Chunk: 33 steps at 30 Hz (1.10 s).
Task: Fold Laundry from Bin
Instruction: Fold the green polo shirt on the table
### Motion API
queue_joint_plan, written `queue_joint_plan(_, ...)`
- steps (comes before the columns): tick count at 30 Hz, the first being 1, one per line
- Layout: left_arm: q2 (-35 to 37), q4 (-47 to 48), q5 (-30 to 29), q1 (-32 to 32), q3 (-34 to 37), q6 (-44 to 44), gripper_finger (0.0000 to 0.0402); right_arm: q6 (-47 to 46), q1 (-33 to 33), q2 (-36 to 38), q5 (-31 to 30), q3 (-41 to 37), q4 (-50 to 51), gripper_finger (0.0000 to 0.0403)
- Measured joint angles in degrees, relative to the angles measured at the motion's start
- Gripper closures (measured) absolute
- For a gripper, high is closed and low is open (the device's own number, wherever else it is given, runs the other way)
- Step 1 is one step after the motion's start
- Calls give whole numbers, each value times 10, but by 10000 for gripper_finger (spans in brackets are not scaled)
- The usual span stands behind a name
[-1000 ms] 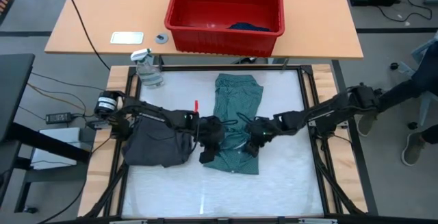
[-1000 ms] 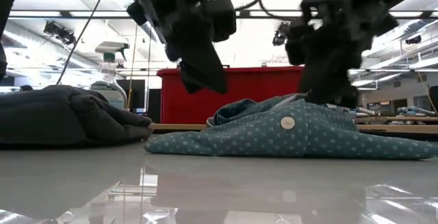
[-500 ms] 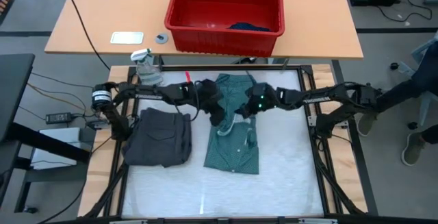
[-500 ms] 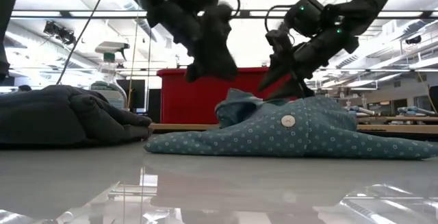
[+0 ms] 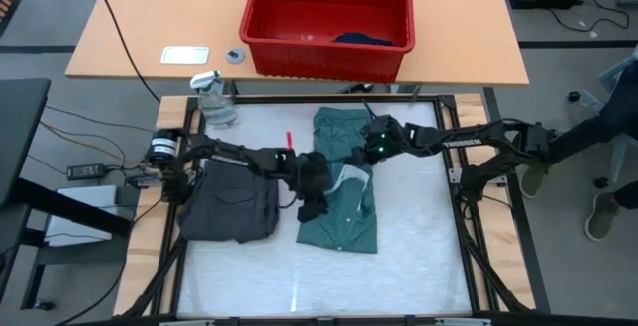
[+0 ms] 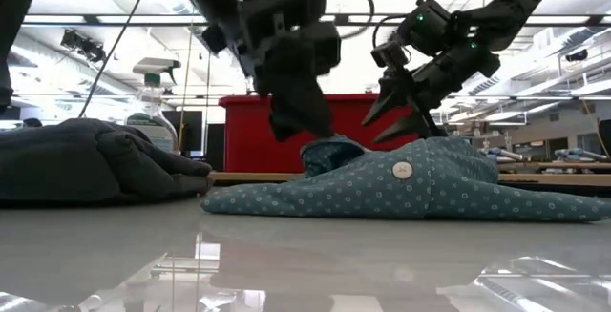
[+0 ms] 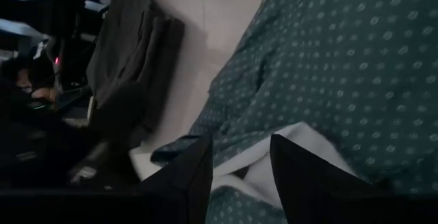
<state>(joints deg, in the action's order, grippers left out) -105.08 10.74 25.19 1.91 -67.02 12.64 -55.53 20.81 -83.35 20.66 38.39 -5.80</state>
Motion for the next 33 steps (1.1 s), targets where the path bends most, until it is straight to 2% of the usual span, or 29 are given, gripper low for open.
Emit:
queue_joint_plan(2,-13,-1,-6,6,0,-2,287,-1,-7,0,1,0,1,249)
queue_joint_plan(6,-19,-1,-128,36,0,-8,287,-9,-39,0,-1,0,13,249)
queue_joint_plan(8,-11,-3,-189,61,-1,-21,287,-19,-67,0,-22,0,29,249)
queue_joint_plan(11,-1,-7,-230,106,-2,-32,287,-27,-107,0,-64,0,53,249)
queue_joint_plan(13,-1,-3,-219,134,-2,-14,287,-33,-129,0,-82,0,72,249)
queue_joint_plan(16,3,39,-144,161,-2,41,287,-37,-156,5,-101,0,84,249)
queue_joint_plan(19,14,89,-56,152,-2,69,287,-50,-183,25,-147,0,96,249)
queue_joint_plan(21,27,112,-28,129,-2,67,287,-59,-199,45,-192,0,121,249)
queue_joint_plan(24,47,140,-19,79,-2,53,287,-84,-224,70,-224,0,168,249)
queue_joint_plan(28,42,138,-18,-1,0,43,287,-123,-280,74,-207,0,182,249)
queue_joint_plan(30,29,128,-39,-35,0,47,287,-152,-320,74,-218,0,165,249)
queue_joint_plan(33,0,133,-103,-71,0,74,287,-208,-384,74,-277,0,144,249)
